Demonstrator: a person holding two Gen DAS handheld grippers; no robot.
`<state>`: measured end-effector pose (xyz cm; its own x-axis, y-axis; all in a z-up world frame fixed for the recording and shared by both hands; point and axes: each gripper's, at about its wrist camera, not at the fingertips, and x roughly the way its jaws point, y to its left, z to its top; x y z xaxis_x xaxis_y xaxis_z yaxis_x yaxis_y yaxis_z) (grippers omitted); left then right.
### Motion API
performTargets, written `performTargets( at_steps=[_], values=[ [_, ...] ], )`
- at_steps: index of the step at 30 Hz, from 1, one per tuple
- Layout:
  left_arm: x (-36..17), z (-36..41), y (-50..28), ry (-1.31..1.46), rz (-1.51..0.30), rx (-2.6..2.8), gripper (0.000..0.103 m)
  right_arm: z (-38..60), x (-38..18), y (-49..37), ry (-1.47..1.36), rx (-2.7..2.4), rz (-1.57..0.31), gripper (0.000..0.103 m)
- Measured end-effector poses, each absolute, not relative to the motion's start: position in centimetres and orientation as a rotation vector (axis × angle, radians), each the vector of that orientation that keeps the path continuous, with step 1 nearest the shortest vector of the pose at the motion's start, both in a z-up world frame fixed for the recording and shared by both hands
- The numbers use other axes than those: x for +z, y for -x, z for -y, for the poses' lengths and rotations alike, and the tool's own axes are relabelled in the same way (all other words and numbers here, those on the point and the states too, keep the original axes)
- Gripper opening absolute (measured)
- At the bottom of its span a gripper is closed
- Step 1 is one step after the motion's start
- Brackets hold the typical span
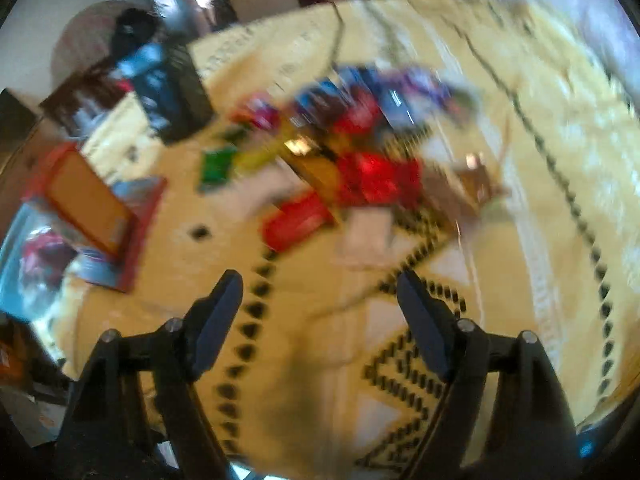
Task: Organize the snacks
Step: 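Move both tools back to the snack pile on the bed, then grasp the white wrapped bar with the right tool while the left tool grasps the red wafer bar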
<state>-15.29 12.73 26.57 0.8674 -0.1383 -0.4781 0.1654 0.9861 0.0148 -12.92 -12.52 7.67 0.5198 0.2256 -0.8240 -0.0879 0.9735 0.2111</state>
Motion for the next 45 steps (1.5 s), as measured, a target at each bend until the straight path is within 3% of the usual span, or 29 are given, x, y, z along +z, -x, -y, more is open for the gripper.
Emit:
performTargets(
  at_steps=[7,10,12,22,32,36,38,45],
  values=[
    [20.2,-7.0,13.2,-0.085,-0.687,-0.293,0.077,12.5,3.7,7.0,-0.095,0.137,-1.065,0.080],
    [17.8,-4.9,12.1,-0.085,-0.746,-0.336,0.077,13.1,1.9,5.8,-0.066,0.131,-1.099,0.069],
    [16.3,-3.7,11.2,-0.069,-0.775,-0.376,0.077,13.8,2.1,6.2,-0.055,0.129,-1.080,0.048],
    [7.9,2.9,5.7,-0.137,-0.874,-0.569,0.077,18.4,4.5,13.1,-0.113,0.284,-1.035,0.047],
    [2.6,5.8,0.8,-0.160,-0.940,-0.543,0.074,19.2,3.8,13.0,-0.139,0.296,-1.043,0.048],
    [1.7,6.3,0.4,-0.180,-0.953,-0.541,0.066,19.4,3.6,12.9,-0.149,0.300,-1.044,0.048],
    [1.7,6.1,0.4,-0.178,-0.945,-0.527,0.050,19.5,3.5,13.0,-0.157,0.298,-1.042,0.048],
    [3.6,5.6,1.7,-0.173,-0.888,-0.488,0.045,19.4,4.1,13.2,-0.171,0.279,-1.025,0.047]
  ],
)
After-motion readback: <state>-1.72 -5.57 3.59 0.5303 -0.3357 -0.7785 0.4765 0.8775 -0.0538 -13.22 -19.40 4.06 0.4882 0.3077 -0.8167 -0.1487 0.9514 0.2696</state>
